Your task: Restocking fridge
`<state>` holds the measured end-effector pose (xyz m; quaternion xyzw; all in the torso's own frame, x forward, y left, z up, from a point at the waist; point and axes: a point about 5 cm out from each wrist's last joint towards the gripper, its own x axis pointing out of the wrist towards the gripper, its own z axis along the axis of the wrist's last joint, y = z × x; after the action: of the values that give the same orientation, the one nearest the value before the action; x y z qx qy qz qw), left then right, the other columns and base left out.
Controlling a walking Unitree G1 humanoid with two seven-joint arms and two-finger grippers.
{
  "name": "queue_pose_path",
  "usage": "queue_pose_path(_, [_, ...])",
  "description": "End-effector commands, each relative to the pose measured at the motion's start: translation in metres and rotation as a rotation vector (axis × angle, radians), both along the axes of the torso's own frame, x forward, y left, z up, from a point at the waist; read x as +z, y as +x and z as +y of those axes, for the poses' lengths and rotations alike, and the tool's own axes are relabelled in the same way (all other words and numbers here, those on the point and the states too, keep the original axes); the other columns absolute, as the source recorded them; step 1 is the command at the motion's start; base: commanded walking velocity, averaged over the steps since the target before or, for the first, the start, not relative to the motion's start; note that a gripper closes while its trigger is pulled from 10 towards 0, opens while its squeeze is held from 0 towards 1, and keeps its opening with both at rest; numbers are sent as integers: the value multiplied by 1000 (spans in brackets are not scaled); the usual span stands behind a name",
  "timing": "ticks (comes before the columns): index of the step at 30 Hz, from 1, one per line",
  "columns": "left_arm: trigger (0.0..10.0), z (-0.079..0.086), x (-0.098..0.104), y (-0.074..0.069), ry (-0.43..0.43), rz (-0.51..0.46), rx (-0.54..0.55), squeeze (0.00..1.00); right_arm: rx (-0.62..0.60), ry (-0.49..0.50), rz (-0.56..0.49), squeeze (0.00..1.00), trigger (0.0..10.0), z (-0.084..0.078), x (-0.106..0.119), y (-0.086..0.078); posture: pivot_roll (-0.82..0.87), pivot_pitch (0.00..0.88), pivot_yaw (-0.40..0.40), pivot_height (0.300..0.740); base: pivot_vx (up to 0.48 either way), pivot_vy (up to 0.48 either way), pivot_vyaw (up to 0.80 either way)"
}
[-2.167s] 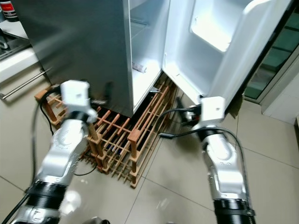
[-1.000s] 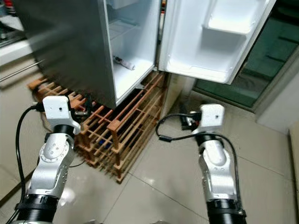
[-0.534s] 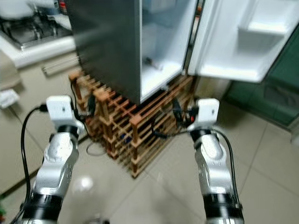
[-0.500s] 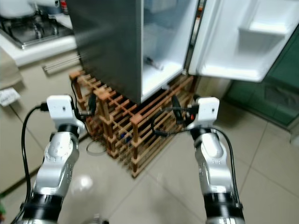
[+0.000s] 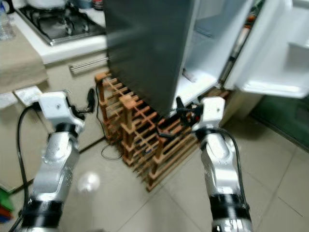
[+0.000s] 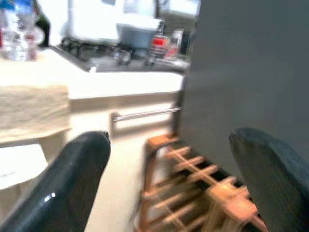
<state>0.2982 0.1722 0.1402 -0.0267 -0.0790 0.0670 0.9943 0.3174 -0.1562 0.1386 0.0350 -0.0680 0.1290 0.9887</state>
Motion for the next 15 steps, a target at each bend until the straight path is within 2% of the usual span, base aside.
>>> queue_pose_path(1, [10000, -12, 9, 1, -19, -36, -32, 0, -41, -10, 13, 0, 10000, -13, -4, -2, -39, 0, -40, 740, 300, 375, 413])
queue_pose_path(5, [10000, -12, 11, -2, -55, -49, -50, 0, -34, -3, 18, 0, 10000, -10, -5, -2, -31, 0, -40, 740, 72, 453, 413])
queue_pose_path(11, [10000, -16, 10, -1, -31, -37, -65, 0, -21, 3, 29, 0, 10000, -7, -8, -1, -20, 0, -46, 740, 0, 479, 415])
queue_pose_path(15, [10000, -19, 13, 3, 19, -42, -59, 0, -15, 5, 37, 0, 10000, -5, -10, 1, -13, 0, -52, 740, 0, 0, 413])
